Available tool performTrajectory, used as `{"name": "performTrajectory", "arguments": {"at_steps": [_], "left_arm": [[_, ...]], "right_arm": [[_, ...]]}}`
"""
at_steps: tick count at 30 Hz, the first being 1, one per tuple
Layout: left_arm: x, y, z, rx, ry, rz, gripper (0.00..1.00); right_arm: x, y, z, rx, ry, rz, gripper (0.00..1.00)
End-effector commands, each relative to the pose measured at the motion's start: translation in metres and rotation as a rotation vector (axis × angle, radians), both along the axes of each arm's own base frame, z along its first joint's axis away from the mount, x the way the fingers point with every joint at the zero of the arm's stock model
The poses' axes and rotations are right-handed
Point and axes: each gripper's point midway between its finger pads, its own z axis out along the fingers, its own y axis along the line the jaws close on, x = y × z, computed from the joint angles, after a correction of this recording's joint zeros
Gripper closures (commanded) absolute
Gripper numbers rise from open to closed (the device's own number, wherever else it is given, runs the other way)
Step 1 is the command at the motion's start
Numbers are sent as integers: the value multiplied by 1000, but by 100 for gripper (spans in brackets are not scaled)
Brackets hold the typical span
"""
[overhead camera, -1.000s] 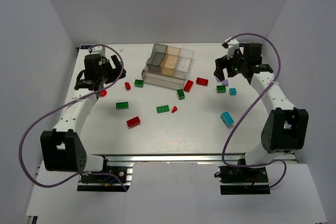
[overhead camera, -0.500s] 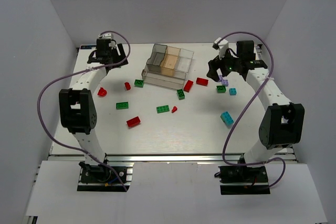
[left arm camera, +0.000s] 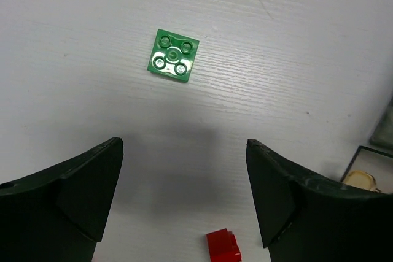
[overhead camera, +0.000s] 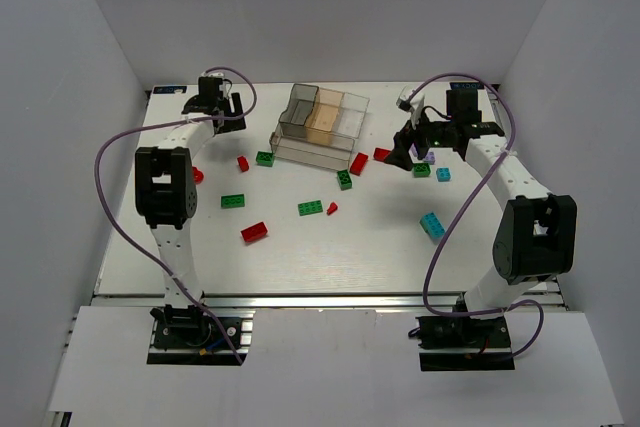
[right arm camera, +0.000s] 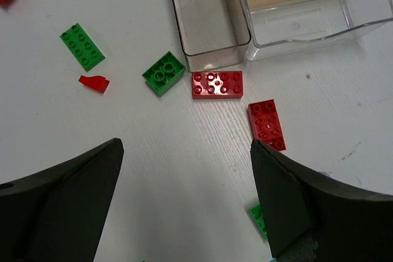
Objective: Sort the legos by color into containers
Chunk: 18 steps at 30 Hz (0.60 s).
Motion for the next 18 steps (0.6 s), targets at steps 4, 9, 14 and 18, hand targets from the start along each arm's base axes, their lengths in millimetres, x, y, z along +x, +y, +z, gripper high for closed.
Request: {"name": "performTrajectory", "arguments": {"at_steps": [4, 9, 14, 18], "left_arm": [[25, 13, 18, 109, -52, -20, 7], [39, 14, 3, 133, -34, -38, 6], [51, 15, -16, 146, -25, -41, 7], [61, 15, -24, 152, -38, -37, 8]], "right_arm": [[-1, 8, 22, 30, -66, 68, 11], [-3, 5, 17, 12, -57, 50, 11], [-7, 4, 22, 11, -48, 52, 11], [-10, 1, 19, -7, -49, 51, 11]]}}
